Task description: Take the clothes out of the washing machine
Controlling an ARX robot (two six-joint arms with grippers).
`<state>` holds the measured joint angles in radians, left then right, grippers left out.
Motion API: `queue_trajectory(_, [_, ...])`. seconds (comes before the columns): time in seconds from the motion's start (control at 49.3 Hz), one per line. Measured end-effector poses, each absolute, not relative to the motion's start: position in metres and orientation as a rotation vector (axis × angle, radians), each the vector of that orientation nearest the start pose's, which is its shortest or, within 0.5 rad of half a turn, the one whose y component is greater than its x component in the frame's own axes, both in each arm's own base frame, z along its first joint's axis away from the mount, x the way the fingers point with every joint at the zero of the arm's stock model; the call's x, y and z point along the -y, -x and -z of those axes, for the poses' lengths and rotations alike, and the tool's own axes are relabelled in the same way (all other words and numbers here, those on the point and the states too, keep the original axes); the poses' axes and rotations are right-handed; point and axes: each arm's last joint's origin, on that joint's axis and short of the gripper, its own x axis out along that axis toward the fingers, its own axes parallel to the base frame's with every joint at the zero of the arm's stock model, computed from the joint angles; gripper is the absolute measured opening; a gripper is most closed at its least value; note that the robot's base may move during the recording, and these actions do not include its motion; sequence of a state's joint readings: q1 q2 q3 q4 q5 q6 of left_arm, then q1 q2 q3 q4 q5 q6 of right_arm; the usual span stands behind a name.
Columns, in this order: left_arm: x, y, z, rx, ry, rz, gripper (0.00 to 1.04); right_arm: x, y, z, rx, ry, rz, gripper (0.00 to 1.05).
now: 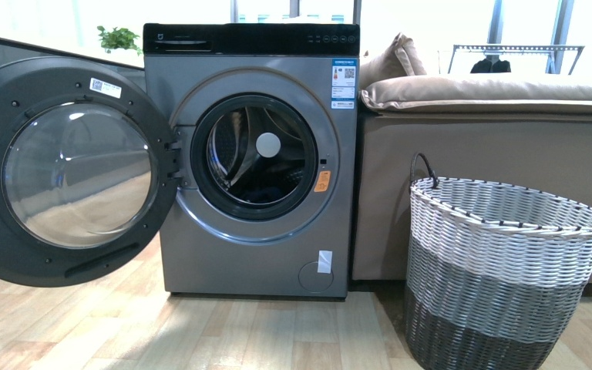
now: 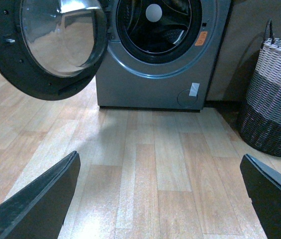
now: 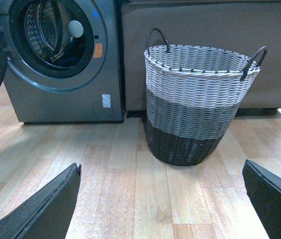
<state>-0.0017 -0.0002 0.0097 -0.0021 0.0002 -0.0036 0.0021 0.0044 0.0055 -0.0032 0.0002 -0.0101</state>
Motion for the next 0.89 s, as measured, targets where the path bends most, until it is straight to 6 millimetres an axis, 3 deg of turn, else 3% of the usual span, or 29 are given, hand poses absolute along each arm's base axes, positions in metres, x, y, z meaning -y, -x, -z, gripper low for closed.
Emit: queue_trajectory(0.893, [0.0002, -0.0971, -0.1667, 0.008, 0.004, 0.002, 0.98, -0.0002, -0.0976, -0.1647, -0.002, 0.010, -0.002, 0.97])
